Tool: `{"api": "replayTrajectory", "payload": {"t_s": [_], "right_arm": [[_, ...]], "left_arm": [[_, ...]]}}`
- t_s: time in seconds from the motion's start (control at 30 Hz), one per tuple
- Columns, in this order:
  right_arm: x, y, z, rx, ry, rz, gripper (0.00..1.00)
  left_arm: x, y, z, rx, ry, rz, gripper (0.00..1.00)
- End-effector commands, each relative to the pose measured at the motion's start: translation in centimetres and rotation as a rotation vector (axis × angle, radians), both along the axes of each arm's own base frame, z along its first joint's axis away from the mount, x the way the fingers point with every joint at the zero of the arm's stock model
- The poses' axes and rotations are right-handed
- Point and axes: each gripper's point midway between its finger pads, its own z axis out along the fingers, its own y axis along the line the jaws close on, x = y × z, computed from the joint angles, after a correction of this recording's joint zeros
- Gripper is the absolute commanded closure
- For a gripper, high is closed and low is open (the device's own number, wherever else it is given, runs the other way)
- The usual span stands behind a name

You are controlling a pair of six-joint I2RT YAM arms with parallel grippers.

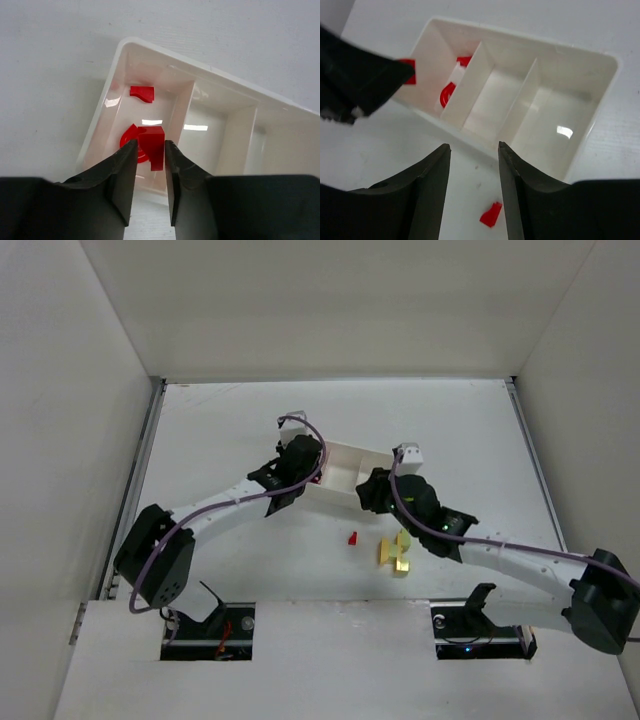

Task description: Sort the legos into containers by color

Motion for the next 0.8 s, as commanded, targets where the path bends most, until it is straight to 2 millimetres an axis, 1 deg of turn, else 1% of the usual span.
{"api": "replayTrajectory", "payload": {"t_s": [0.0, 0.07, 0.13, 0.2, 0.27, 0.37, 0.4, 0.47, 0.53, 0.63, 0.7, 0.77], "right_arm": [[-2.3, 0.1, -0.1, 0.014, 0.0, 0.019, 0.48], [-3.8, 0.8, -1.3, -0.017, 0.024, 0.057, 0.44], [-4.6, 1.1, -2.5, -0.044, 0.042, 0.074, 0.41], [-4.9, 1.2, -3.7, -0.068, 0.066, 0.075, 0.4], [-4.9, 1.4, -5.0, -0.084, 0.099, 0.071, 0.41], [-5.0, 1.7, -6.9, -0.113, 0.147, 0.071, 0.41], [-5.0, 1.9, -7.3, -0.121, 0.155, 0.075, 0.42], [-5.3, 2.4, -7.9, -0.132, 0.176, 0.091, 0.44], [-5.8, 2.6, -8.8, -0.149, 0.213, 0.095, 0.47], [-6.9, 2.5, -9.9, -0.172, 0.262, 0.084, 0.47], [-7.5, 2.4, -10.7, -0.183, 0.284, 0.076, 0.46], [-8.0, 2.7, -11.4, -0.184, 0.302, 0.082, 0.46]], "left_arm": [[2.6, -1.3, 2.7, -0.004, -0.078, -0.023, 0.72], [3.1, -1.5, 1.9, 0.011, -0.062, -0.024, 0.67], [3.4, -1.7, 1.3, 0.022, -0.05, -0.023, 0.63], [3.5, -1.7, 1.7, 0.014, -0.056, -0.02, 0.6], [3.1, -1.7, 3.0, -0.008, -0.083, -0.024, 0.6], [1.9, -1.8, 6.2, -0.057, -0.139, -0.044, 0.6], [1.4, -1.7, 7.2, -0.072, -0.158, -0.05, 0.59], [0.0, -1.1, 9.3, -0.106, -0.195, -0.061, 0.59], [-1.5, -0.1, 10.4, -0.128, -0.216, -0.064, 0.59], [-3.4, 1.6, 10.2, -0.144, -0.207, -0.052, 0.59], [-4.6, 2.9, 9.4, -0.154, -0.191, -0.038, 0.59], [-5.7, 3.8, 8.5, -0.168, -0.178, -0.029, 0.59]]}}
